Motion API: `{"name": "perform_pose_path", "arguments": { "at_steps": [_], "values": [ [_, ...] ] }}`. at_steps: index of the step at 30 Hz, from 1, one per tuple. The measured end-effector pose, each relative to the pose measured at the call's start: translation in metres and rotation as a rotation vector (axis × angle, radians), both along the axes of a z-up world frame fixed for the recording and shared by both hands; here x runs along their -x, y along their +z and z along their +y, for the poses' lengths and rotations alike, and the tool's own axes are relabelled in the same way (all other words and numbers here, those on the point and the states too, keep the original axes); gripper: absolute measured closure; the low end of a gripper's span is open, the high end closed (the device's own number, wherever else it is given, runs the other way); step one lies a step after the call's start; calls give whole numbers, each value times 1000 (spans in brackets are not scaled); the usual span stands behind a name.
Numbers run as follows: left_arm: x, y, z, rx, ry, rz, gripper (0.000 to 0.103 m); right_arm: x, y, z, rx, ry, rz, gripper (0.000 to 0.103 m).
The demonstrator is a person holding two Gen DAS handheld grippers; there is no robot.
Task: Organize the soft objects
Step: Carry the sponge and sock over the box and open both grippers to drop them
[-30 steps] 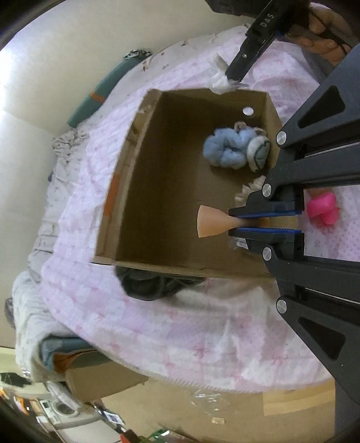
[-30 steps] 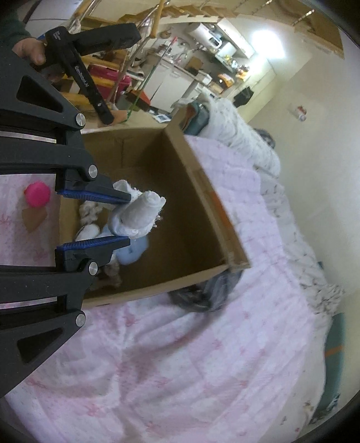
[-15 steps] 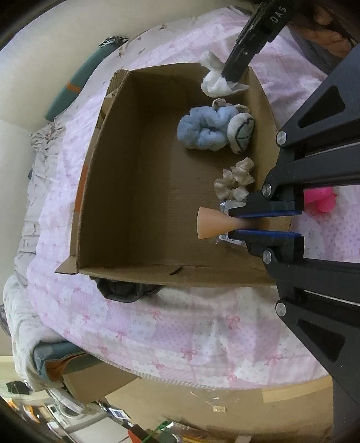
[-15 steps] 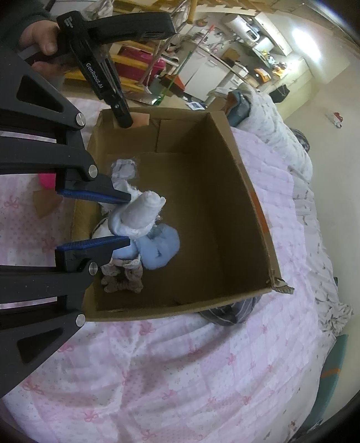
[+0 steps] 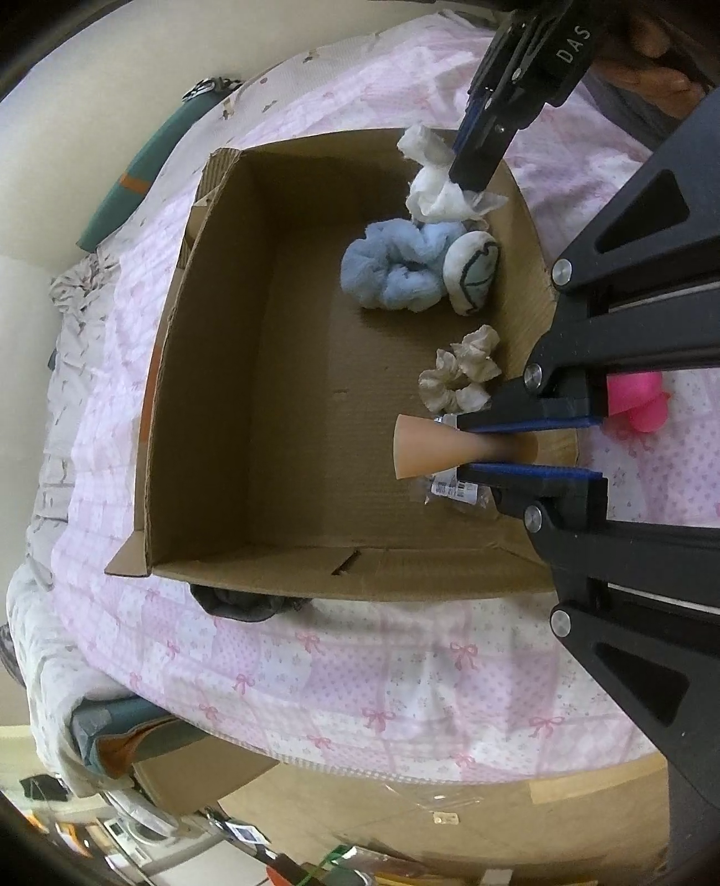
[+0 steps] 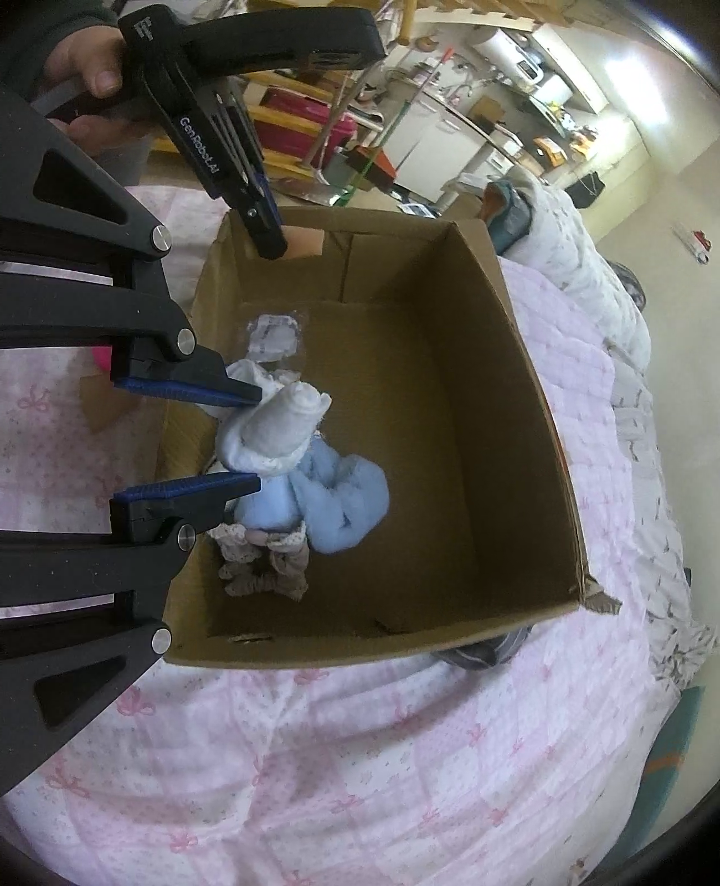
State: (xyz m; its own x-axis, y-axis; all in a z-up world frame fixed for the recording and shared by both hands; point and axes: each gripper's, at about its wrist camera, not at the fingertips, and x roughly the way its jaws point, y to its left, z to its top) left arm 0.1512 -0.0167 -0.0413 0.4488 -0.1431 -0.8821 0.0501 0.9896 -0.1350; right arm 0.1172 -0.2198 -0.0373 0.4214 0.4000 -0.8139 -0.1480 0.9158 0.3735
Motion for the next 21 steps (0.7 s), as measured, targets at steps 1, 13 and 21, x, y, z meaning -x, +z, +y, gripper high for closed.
{"name": "perform_pose_path", "arguments": {
  "at_steps": [1,13,21],
  "values": [
    [0,0,0,-3,-1,-2,92,0,0,1,1,4,-2,77],
    [2,1,-4,-23,-15,-18,53,-1,-5,6,21,12,13,77],
    [3,4,-2,-29,4,-31,34,-3,-4,8,5,15,12,77]
  ]
}}
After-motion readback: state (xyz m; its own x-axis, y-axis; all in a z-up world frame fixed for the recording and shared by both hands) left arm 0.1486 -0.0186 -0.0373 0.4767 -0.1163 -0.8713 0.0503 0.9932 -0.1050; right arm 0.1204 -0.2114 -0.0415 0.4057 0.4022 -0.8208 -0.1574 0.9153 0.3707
